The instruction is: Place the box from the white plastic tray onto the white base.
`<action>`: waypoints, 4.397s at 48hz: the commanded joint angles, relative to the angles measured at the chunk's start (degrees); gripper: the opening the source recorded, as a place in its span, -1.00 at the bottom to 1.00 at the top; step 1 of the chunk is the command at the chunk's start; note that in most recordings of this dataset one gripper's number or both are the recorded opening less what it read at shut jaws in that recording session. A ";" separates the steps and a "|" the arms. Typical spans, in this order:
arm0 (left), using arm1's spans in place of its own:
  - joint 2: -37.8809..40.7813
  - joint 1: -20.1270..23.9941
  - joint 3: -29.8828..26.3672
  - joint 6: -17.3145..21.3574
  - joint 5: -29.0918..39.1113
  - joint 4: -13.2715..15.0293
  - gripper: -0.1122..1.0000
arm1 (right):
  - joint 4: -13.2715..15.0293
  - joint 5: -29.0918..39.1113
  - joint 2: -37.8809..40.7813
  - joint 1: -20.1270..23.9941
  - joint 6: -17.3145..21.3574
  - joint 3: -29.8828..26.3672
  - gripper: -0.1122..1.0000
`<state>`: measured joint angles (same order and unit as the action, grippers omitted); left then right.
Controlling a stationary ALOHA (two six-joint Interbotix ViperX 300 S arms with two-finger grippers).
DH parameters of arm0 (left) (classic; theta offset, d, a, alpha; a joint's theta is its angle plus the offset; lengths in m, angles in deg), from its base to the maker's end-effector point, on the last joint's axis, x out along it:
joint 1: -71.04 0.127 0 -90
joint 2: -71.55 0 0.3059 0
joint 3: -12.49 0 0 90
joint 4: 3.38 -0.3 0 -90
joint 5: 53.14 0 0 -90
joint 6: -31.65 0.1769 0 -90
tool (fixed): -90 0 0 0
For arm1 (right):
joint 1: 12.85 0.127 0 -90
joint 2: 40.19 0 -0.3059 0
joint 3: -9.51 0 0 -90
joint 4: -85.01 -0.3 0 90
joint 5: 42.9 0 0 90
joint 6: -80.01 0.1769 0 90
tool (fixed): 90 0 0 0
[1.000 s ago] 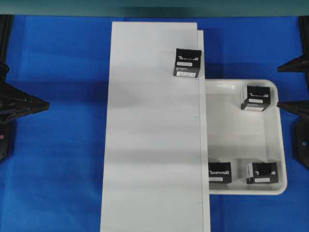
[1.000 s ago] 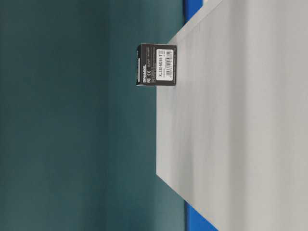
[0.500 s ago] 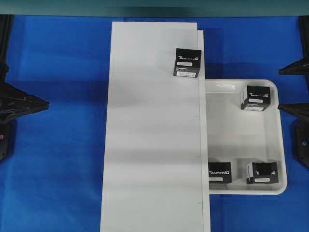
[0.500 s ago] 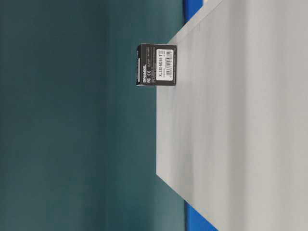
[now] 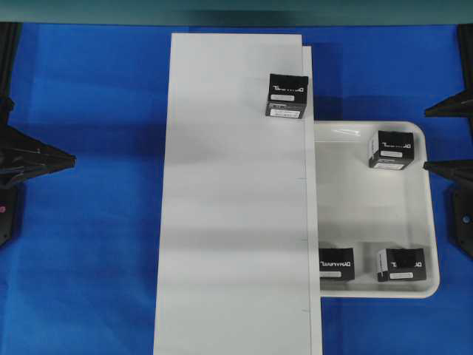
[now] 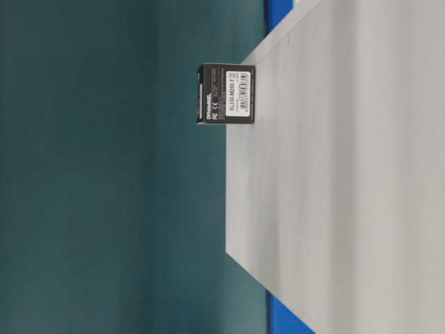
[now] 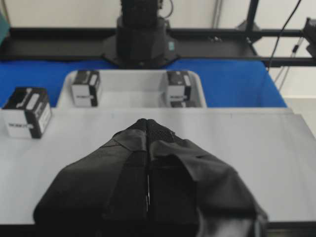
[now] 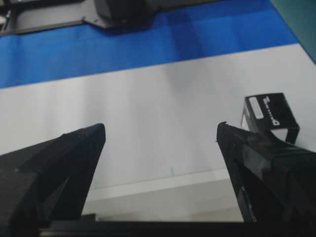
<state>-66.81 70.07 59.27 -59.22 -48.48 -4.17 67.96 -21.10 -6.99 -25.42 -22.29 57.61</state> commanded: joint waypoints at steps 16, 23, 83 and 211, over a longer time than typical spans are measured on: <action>0.44 0.18 -1.49 -0.09 -0.18 -0.09 -0.93 | -0.18 -0.09 0.09 0.62 0.00 -0.44 0.97; 0.44 0.53 -1.49 -0.09 -0.26 -0.09 -0.93 | -0.18 0.62 -0.44 0.70 0.00 -0.35 0.97; 0.53 1.58 -0.88 -0.35 -4.66 -0.26 -0.93 | 0.79 0.97 -7.47 0.35 5.27 6.15 0.97; -1.05 -1.58 0.09 -4.39 -2.55 -0.26 -0.93 | 1.05 0.44 -7.73 0.53 5.19 8.26 0.97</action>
<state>-68.48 68.67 59.97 -63.53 -50.77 -4.26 69.02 -19.96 -14.90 -24.89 -17.02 66.22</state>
